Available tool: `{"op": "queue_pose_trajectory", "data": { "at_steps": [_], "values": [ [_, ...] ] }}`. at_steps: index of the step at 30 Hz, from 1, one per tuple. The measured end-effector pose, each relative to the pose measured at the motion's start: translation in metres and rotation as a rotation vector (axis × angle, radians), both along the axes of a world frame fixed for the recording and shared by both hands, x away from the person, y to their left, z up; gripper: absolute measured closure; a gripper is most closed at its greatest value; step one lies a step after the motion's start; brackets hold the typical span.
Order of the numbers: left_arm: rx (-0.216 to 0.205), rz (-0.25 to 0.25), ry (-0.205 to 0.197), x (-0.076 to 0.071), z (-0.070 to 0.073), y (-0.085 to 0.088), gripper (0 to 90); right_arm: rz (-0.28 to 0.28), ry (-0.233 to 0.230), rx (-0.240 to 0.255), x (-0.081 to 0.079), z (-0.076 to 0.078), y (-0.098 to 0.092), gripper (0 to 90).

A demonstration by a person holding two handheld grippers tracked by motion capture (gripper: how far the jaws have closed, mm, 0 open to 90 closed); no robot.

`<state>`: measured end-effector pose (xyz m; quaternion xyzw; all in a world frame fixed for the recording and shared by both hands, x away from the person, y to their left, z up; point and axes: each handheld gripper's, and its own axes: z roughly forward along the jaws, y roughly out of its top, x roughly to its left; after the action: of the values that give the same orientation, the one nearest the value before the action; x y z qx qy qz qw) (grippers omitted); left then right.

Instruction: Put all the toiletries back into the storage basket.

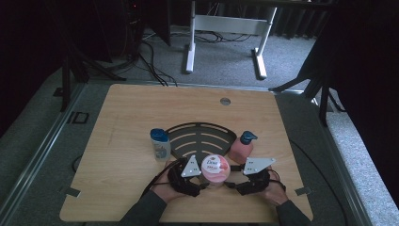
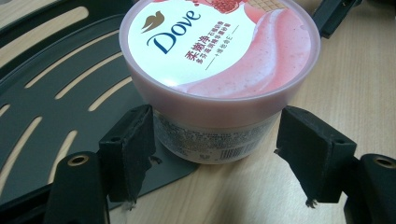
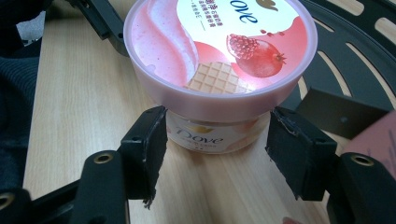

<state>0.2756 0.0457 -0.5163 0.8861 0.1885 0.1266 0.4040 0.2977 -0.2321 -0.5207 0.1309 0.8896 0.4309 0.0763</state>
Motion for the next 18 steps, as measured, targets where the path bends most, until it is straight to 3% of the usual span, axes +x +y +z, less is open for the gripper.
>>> {"op": "queue_pose_trajectory", "data": {
  "at_steps": [18],
  "values": [
    [-0.009, 0.076, -0.007, 0.012, -0.003, 0.025, 28.4, 0.009, -0.021, -0.018, 0.021, 0.002, 0.032, 38.1]
  ]
}}
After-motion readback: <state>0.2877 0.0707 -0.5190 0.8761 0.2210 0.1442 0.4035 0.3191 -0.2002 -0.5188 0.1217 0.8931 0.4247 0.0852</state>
